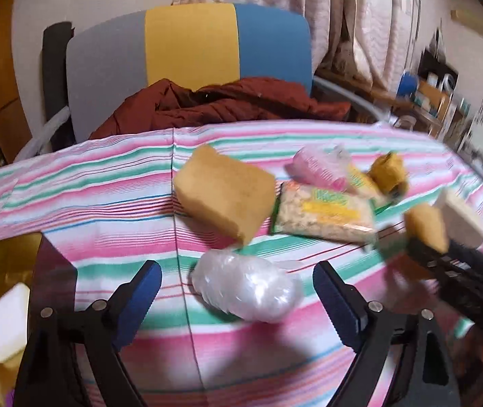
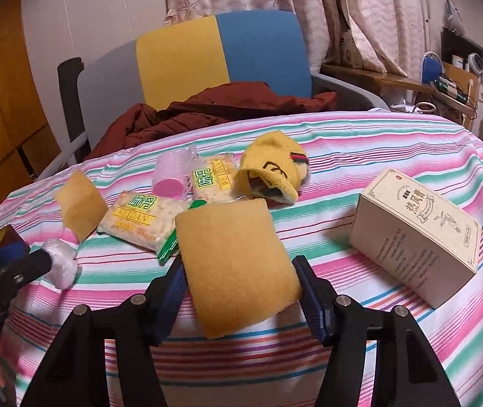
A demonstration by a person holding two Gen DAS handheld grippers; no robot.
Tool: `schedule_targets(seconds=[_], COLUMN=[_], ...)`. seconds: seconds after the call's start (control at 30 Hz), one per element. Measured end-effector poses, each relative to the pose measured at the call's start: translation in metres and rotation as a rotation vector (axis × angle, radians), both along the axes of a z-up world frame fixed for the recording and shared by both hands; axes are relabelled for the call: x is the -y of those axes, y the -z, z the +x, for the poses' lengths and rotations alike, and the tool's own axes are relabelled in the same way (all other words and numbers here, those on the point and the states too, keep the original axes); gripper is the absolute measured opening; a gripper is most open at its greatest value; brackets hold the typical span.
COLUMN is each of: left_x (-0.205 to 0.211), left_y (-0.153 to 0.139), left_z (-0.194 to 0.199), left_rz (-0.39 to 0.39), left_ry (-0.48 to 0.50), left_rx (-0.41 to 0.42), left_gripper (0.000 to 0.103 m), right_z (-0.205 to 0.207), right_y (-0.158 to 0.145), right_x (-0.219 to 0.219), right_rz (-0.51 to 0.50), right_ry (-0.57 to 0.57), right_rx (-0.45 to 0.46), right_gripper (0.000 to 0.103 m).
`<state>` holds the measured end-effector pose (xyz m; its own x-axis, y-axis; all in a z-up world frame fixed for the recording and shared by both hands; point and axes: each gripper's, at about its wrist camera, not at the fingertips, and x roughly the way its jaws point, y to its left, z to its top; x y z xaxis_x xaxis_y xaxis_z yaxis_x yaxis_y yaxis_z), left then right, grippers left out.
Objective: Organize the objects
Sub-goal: 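Grasp the bubble-wrap bag with the left tool while the right holds the sponge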
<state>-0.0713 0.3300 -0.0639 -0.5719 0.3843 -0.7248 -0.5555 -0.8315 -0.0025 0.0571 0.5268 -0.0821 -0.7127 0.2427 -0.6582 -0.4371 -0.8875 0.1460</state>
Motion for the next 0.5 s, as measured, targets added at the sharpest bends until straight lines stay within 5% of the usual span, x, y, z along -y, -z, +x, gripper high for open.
schedule_targets(seconds=[0.23,0.3,0.5], left_x=[-0.003,0.000,0.006], left_y=[0.018,0.021,0.020], left_z=[-0.013,-0.016,-0.014], left_rz=[-0.014,0.000,0.041], left_ry=[-0.018,-0.023,-0.028], left_rx=[0.061,0.081,0.075], left_gripper=[0.091,0.075,0.069], right_z=[-0.002,-0.001,-0.001], right_y=[0.001,0.001,0.001], right_x=[0.000,-0.001,0.000], right_rz=[0.011,0.006,0.008], right_ry=[0.001,0.001,0.004], right_rx=[0.002,0.000,-0.004], right_gripper=[0.062,0.062,0.062])
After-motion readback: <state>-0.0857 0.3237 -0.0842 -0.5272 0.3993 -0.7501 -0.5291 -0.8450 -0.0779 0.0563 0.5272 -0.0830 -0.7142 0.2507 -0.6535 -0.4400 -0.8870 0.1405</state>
